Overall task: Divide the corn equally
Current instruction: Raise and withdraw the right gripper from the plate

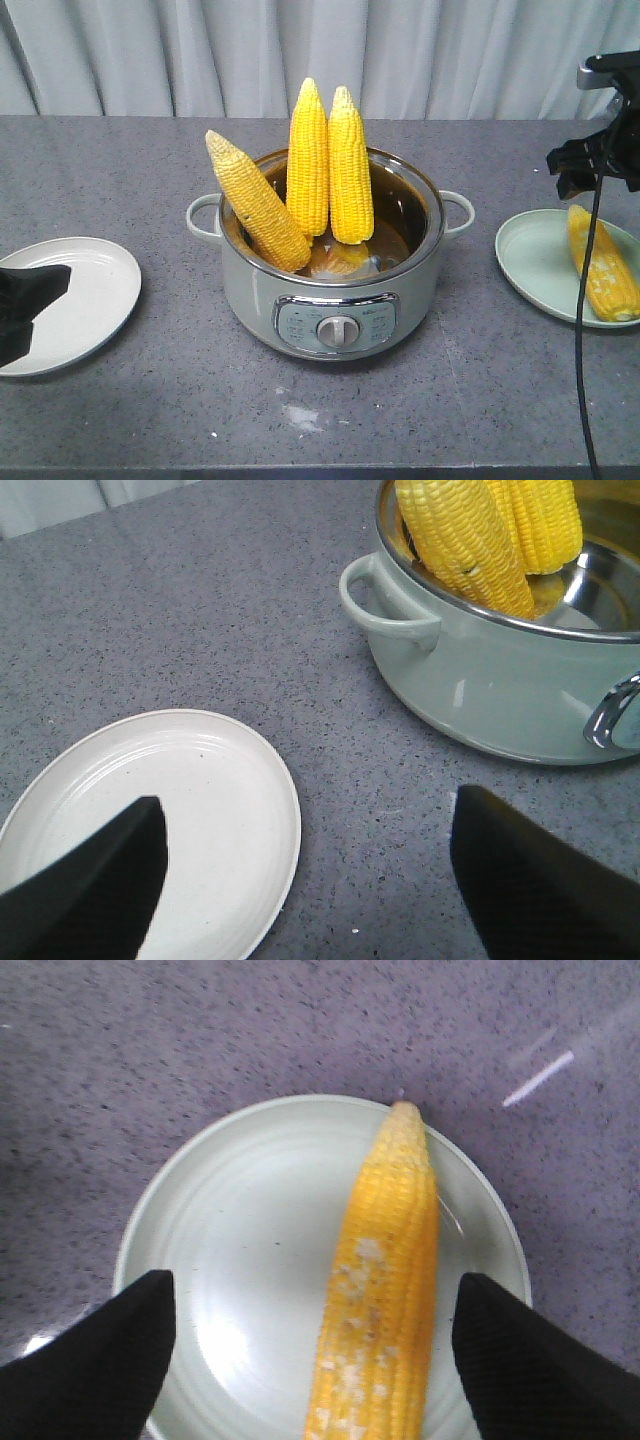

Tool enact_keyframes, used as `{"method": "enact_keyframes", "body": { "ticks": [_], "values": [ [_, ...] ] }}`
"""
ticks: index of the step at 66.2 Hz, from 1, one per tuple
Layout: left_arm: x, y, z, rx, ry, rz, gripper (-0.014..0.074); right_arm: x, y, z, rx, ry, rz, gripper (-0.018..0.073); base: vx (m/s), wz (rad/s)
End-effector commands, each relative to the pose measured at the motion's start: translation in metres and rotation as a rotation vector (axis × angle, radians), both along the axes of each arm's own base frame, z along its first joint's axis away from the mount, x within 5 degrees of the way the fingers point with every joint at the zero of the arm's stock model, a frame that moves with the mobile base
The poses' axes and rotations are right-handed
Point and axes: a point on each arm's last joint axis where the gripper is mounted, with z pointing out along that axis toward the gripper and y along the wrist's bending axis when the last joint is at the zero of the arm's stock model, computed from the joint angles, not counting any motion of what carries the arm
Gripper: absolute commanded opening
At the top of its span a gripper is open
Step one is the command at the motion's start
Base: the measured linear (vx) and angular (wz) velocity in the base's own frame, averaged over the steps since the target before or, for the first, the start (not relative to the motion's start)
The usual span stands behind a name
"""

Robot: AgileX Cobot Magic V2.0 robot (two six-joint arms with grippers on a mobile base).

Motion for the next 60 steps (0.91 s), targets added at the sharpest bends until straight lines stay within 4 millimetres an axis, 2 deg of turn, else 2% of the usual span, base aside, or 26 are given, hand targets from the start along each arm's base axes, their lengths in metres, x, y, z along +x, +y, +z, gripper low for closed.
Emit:
{"method": "enact_keyframes", "body": {
  "ticks": [1,16,31,45,60],
  "values": [
    [0.002,-0.001,0.014,-0.031,-0.083,-0.003,0.0569,-0.02,0.017,0.039,-0.015,-0.161,0.058,0.0559,0.0,0.0],
    [0.002,-0.002,0.015,-0.035,-0.086,-0.003,0.0569,-0.075,0.059,0.041,-0.003,-0.355,0.203,0.0559,0.0,0.0],
    [0.004,-0.002,0.019,-0.057,-0.14,-0.001,0.0569,-0.128,0.092,0.04,0.04,-0.405,0.339,0.0559,0.0,0.0],
    [0.006,-0.003,0.022,-0.069,-0.174,0.0,0.0569,-0.165,0.103,0.028,0.066,-0.356,0.417,0.0559,0.0,0.0],
    [0.02,-0.009,0.017,-0.113,-0.154,0.0,0.0569,-0.186,0.102,0.018,0.104,-0.355,0.437,0.0559,0.0,0.0]
  ]
}}
